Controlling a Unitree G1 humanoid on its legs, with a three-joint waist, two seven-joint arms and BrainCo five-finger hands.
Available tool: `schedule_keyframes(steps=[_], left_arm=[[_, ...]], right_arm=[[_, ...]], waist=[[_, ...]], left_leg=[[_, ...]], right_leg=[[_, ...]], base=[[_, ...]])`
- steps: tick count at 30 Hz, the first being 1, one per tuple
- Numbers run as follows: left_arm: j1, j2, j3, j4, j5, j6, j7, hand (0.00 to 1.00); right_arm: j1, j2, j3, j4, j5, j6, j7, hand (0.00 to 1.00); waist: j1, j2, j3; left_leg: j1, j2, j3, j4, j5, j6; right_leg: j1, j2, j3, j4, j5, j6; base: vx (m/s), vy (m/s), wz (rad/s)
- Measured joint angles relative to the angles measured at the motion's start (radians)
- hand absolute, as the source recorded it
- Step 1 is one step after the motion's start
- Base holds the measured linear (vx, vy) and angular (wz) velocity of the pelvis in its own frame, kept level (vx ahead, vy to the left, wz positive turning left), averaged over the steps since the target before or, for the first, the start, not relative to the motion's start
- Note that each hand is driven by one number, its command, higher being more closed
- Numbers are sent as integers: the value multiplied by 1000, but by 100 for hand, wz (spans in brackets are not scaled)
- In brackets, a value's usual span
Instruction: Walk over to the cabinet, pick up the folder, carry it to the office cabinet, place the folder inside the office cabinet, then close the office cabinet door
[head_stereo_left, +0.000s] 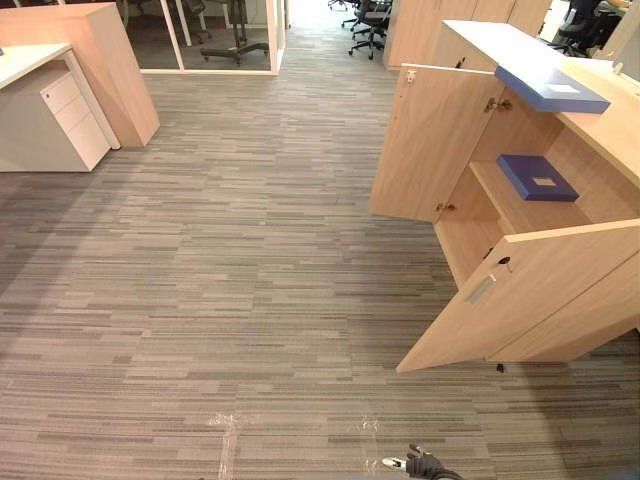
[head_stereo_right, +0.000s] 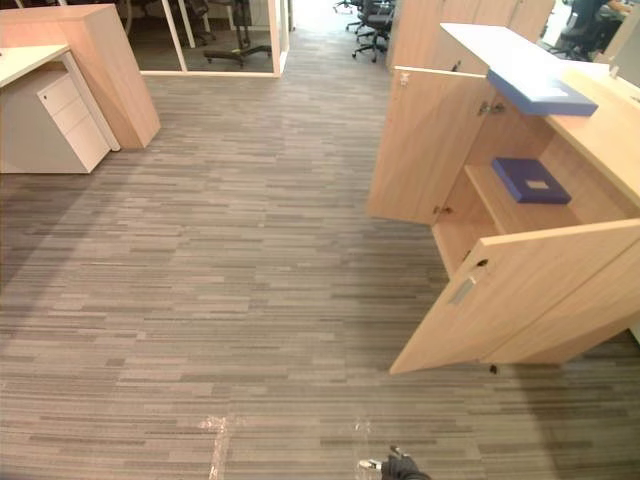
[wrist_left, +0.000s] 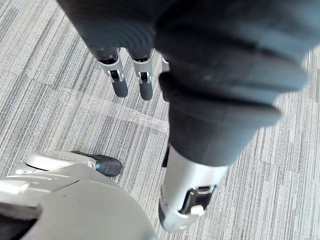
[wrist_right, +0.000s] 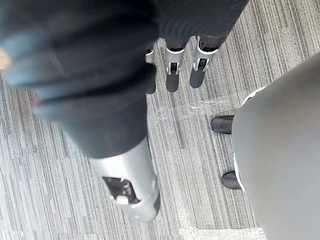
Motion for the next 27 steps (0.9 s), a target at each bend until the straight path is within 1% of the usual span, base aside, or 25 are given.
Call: schedule_keyframes(steps=[4, 11, 19, 20, 22, 23, 24, 25, 26, 27], left_arm=[[2, 5, 0, -1, -25, -5, -11, 0], [4, 7, 7, 0, -62, -5, -23, 0], [5, 4, 33, -1, -63, -7, -21, 0], [4, 5, 35, -2, -63, -9, -21, 0], [-4, 6, 41, -9, -66, -17, -21, 0], [-12, 6, 41, -19, -66, -19, -21, 0], [-16, 6, 41, -25, -68, -19, -21, 0], [-17, 5, 42, -44, -75, -20, -21, 0], [-21, 5, 43, -59, -90, -24, -20, 0], [-23, 2, 48, -65, -117, -25, -18, 0]], right_arm=[[0, 5, 0, -1, 1, 0, 1, 0], [-1, 8, -1, -1, 1, -1, 3, 0], [-1, 13, -5, -1, 4, -4, 3, 0], [-2, 15, -4, -1, 4, -5, 3, 0], [-13, 19, -1, -3, 4, -13, 3, 0], [-23, 17, -1, -3, 4, -18, 4, 0], [-28, 15, 0, -3, 4, -19, 4, 0], [-38, 10, 0, -1, 4, -20, 4, 0], [-42, 1, 1, -1, 4, -20, 4, 0], [-42, -10, 0, -1, 8, -20, 4, 0]], waist=[[0, -10, 6], [0, -15, 9], [0, -22, 15], [0, -26, 19], [1, -33, 56], [1, -32, 81], [1, -30, 93], [5, -26, 121], [10, -21, 139], [23, -28, 164]], left_leg=[[0, -2, 0, -1, 0, 1], [1, -2, 0, -8, 1, 1], [20, -5, -1, -15, 1, 1], [17, -7, -2, -8, -1, 3], [-53, -15, -5, 141, -66, -4], [-106, -15, -6, 252, -107, -31], [-133, -15, -6, 311, -122, -53], [-194, -17, -6, 452, -137, -78], [-236, -16, -5, 558, -135, -101], [-302, -16, 6, 699, -138, -140]], right_leg=[[-1, -2, 0, 0, 0, 0], [-4, -2, 0, 0, 1, -1], [13, -4, -3, 0, 0, -1], [13, -6, -3, 0, 0, -1], [16, -16, -8, 5, -3, -3], [20, -18, -18, 5, -15, -15], [21, -20, -23, 5, -25, -28], [32, -23, -25, 10, -28, -32], [42, -25, -24, 17, -30, -34], [54, -46, -19, 46, -51, -38]], base=[[0, 0, 0], [0, 0, 0], [0, 0, 0], [-9, 15, 5], [-48, 37, 13], [-79, 50, 15], [-99, 67, 17], [-91, 72, 9], [-73, 101, 2], [-19, 113, -10]])
